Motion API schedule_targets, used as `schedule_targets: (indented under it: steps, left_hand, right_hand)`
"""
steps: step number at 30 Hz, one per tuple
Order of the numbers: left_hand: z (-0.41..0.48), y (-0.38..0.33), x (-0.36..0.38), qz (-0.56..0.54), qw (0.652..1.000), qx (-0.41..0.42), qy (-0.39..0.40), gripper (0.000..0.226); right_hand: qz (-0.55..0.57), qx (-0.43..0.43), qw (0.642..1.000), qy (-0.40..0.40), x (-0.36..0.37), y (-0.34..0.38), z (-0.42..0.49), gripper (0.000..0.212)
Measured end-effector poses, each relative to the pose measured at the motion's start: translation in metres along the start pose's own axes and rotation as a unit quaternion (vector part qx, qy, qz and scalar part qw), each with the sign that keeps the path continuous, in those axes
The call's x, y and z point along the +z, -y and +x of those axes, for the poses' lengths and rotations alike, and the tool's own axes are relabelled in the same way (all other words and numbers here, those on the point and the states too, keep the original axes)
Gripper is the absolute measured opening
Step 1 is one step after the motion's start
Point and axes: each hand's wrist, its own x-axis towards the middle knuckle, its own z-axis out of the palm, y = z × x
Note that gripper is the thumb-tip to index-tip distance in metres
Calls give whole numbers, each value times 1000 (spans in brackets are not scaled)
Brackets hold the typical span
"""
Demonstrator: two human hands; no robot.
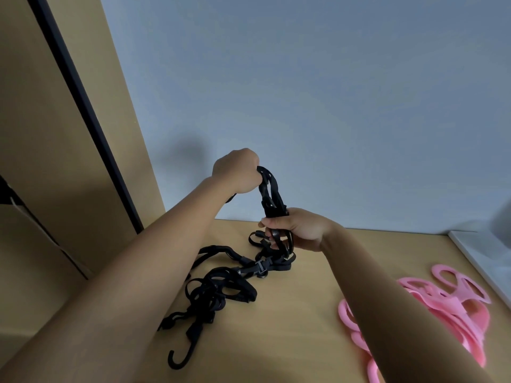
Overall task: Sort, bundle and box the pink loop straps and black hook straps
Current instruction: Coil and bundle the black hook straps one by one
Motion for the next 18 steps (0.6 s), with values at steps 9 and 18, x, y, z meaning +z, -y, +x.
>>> schedule_targets:
  steps: [9,18]
  left_hand:
    - [-2,10,7,26,999,-24,-1,10]
    - [-37,25,33,-168,929,-34,328,69]
  right_hand:
    - [-31,6,997,-65,4,1,-3,20]
    - [93,-70,986,-116,-1,-1,-6,13]
